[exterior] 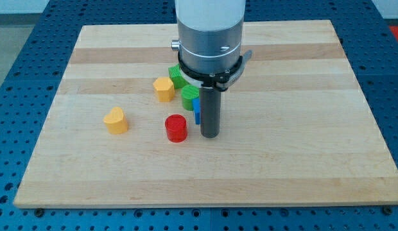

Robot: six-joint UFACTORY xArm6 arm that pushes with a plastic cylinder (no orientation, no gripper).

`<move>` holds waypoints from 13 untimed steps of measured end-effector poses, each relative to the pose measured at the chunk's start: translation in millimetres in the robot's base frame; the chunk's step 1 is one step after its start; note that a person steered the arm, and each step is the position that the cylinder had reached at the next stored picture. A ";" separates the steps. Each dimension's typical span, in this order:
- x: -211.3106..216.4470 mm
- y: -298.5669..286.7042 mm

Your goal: Place the green circle to the bottom of the yellow hexagon

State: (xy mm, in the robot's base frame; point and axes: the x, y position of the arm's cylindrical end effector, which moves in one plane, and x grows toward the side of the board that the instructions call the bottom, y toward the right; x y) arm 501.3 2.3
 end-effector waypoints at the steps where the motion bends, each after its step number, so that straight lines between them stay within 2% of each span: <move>1: 0.0 0.0; 7: -6.6 33.0; 9: -17.9 162.8; 10: -38.3 176.7; 13: -86.3 137.9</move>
State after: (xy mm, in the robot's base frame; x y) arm 415.1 140.3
